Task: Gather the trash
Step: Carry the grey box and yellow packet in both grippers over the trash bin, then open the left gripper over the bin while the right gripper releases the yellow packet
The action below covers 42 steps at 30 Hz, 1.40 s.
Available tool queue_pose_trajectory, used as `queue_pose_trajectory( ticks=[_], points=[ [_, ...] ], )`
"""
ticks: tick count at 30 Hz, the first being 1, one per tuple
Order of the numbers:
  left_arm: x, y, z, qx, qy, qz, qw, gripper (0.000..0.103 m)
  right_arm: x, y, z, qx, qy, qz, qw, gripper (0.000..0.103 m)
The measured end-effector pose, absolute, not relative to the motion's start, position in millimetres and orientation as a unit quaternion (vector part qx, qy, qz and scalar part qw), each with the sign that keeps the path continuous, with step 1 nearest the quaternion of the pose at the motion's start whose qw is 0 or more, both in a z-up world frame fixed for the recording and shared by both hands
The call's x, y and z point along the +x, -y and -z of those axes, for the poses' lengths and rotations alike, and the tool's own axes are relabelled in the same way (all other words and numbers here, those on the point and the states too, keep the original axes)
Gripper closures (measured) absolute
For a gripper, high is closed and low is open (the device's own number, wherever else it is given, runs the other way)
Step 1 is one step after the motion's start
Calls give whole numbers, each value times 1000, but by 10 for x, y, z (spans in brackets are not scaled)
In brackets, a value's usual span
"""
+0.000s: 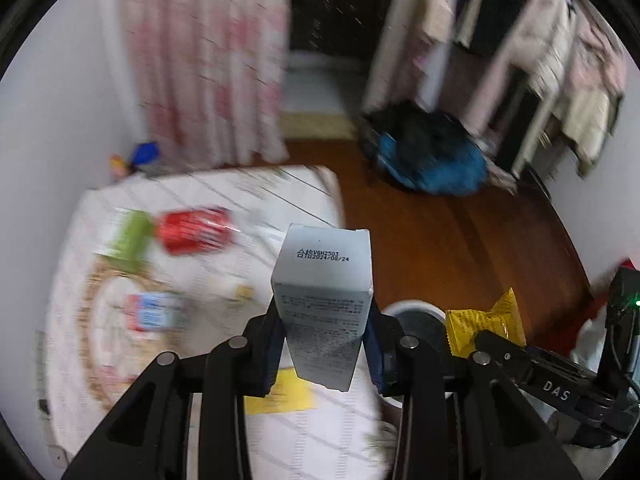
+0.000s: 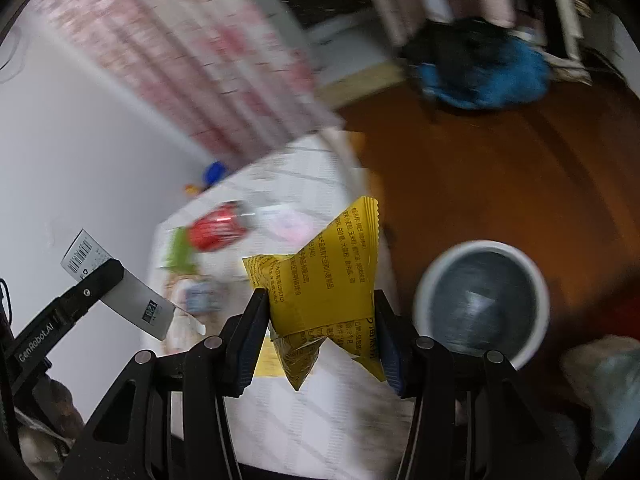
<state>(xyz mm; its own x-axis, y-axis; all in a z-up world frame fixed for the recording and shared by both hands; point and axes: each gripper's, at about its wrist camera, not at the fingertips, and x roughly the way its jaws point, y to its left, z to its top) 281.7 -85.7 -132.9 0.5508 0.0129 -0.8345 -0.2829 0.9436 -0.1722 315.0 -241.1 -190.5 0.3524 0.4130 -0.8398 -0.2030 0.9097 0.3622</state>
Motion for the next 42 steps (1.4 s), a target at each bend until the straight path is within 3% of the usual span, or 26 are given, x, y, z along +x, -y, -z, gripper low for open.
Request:
queue_pose_trajectory(
  ticks=[13, 15, 17, 19, 23, 34, 42],
  points=[
    [4013, 2093, 2762, -174, -631, 21, 756, 66, 3690, 3882, 3342, 131, -646, -73, 749, 50],
    [4088, 2194, 2868, -161, -639, 19, 752, 58, 3767, 3991, 3510, 129, -656, -66, 741, 50],
    [4113, 2257, 2925, -148, -641, 5, 754, 21, 3860, 4039, 3691, 138, -669, -64, 727, 47],
    [4094, 2294, 2959, -130, -640, -12, 757, 10, 3946, 4059, 3895, 152, -688, -64, 707, 44],
    [3984, 2269, 3000, -96, -638, -40, 763, 9, 3991, 4076, 4164, 147, -712, -59, 684, 4],
    [3805, 2176, 3058, -39, -630, -90, 770, 9, 3842, 3991, 4310, 46, -729, -9, 683, 3],
    [3769, 2270, 2948, -35, -623, -90, 776, 9, 3742, 3987, 4025, 35, -712, -1, 701, 3]
  ],
)
